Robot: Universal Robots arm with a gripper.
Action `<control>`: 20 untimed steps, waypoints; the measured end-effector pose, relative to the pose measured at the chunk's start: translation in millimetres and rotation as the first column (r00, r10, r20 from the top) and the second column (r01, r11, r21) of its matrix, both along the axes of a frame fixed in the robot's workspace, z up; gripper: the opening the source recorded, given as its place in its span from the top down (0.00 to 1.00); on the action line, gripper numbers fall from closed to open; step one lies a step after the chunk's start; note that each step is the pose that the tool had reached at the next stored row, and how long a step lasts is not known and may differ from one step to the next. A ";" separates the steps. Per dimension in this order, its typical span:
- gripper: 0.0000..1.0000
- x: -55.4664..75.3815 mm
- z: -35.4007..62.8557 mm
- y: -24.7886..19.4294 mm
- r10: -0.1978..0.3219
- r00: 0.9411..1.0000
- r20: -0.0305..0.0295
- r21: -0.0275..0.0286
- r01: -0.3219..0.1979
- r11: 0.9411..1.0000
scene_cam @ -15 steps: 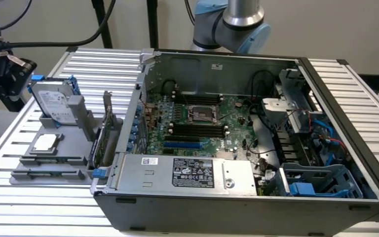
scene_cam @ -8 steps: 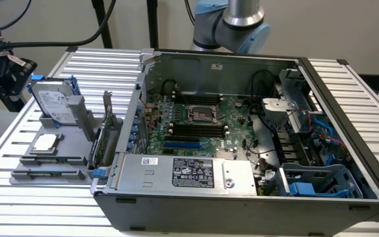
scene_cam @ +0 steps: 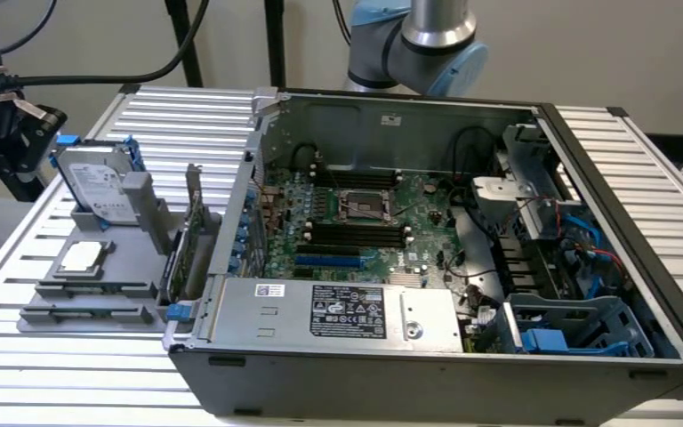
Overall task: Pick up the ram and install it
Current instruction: 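Pick up the ram and move it above insertion slot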
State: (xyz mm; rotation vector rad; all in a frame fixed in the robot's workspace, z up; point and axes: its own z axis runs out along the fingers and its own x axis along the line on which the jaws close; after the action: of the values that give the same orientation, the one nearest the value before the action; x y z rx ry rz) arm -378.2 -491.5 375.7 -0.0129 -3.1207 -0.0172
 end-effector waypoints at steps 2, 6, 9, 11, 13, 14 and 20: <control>0.89 0.0 0.0 0.0 0.006 1.000 0.000 0.000 -0.006 1.000; 0.89 -0.1 -0.1 0.0 0.074 0.997 0.000 0.000 -0.074 0.997; 0.89 -0.1 -0.3 0.0 0.128 0.992 0.000 0.000 -0.128 0.992; 0.89 -0.1 -0.6 0.0 0.164 0.986 0.000 0.000 -0.164 0.986; 0.89 -0.1 -0.8 0.0 0.200 0.980 0.000 0.000 -0.200 0.980; 0.89 -0.1 -1.0 0.0 0.217 0.976 0.000 0.000 -0.217 0.976; 0.89 -0.1 -1.9 0.0 0.323 0.946 0.000 0.000 -0.323 0.946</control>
State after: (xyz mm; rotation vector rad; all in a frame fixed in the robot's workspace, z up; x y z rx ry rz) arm -378.3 -491.5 373.8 0.4976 -3.0791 -0.0115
